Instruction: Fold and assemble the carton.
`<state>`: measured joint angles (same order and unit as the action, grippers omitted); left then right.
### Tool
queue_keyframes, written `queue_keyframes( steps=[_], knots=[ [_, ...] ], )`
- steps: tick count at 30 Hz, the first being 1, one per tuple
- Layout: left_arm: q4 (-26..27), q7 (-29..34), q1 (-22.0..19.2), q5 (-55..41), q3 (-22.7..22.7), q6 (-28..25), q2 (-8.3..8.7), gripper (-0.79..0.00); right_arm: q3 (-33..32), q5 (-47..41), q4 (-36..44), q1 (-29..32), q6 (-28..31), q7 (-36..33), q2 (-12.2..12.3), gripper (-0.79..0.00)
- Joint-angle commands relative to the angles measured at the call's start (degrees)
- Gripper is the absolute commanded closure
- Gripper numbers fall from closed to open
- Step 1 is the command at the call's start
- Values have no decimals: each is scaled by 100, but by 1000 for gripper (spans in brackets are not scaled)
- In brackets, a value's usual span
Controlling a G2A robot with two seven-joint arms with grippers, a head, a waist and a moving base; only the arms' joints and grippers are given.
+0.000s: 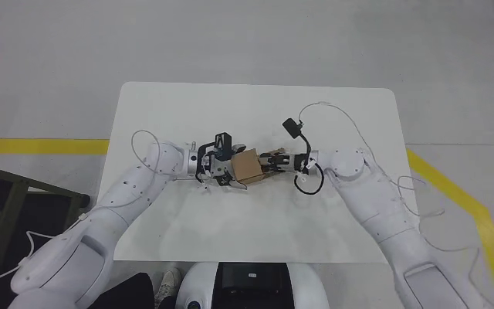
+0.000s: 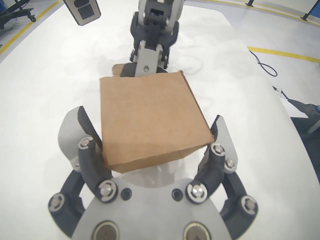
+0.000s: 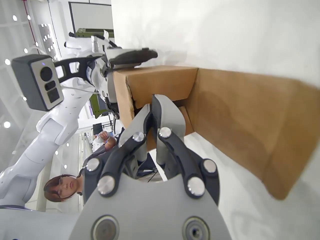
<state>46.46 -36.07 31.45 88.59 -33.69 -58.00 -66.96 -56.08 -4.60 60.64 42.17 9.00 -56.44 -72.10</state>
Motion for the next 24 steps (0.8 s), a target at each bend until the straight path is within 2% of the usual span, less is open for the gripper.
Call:
queue_keyframes(
  steps=[1, 6, 7, 10, 14, 24],
  knots=[
    [10, -7, -4, 22, 15, 0, 2, -785, -233, 191, 204, 76, -165, 23, 95, 0],
    [42, -52, 1, 30, 33, 0, 6, -785, -727, 971, 943, 347, -691, -139, 344, 0],
    [51, -55, 1, 37, 36, 0, 7, -785, -807, 1103, 1069, 396, -785, -167, 382, -49],
    [71, -71, 9, 44, 33, 0, 13, -785, -946, 1392, 1317, 492, -882, -318, 464, -132],
    [94, -85, 12, 65, 25, 0, 31, -785, -954, 1563, 1289, 487, -878, -444, 502, -252],
    [147, -20, 130, 1, -108, 75, 80, -785, -694, 1631, 870, 321, -469, -378, 466, -289]
  ],
)
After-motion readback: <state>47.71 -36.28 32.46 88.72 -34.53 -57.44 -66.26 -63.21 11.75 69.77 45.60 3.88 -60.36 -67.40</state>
